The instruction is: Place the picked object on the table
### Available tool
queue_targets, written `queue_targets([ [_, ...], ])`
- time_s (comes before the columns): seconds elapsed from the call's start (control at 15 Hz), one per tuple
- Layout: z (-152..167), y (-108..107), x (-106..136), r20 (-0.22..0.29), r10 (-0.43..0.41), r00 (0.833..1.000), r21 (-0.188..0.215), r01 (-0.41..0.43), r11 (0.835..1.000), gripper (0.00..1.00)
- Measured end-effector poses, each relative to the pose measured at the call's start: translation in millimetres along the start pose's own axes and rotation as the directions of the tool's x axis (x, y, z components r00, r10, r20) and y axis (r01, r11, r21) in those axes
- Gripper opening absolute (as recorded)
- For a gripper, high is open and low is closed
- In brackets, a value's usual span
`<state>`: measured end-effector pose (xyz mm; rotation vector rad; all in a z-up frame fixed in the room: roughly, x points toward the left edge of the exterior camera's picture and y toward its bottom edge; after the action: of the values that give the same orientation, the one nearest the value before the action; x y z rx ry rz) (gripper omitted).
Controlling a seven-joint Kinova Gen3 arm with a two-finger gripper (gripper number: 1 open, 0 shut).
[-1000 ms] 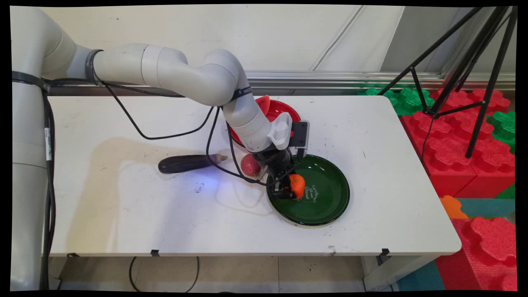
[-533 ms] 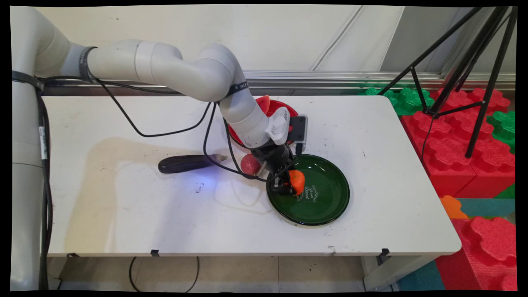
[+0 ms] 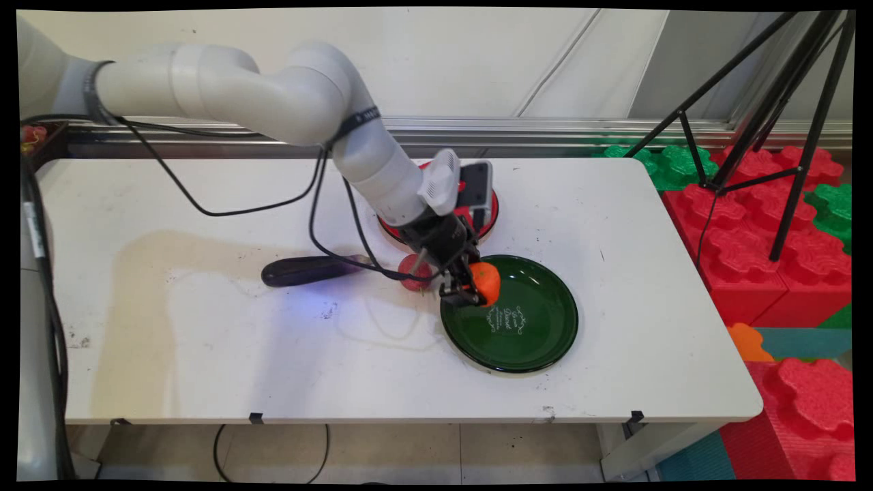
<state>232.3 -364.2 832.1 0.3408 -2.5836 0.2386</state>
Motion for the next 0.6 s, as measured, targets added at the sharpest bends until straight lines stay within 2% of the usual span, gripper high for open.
queue_targets([
  [0.6,-68,15,-26,-0.043,-0.064,0.997,0.02,0.065,0.998,0.0],
])
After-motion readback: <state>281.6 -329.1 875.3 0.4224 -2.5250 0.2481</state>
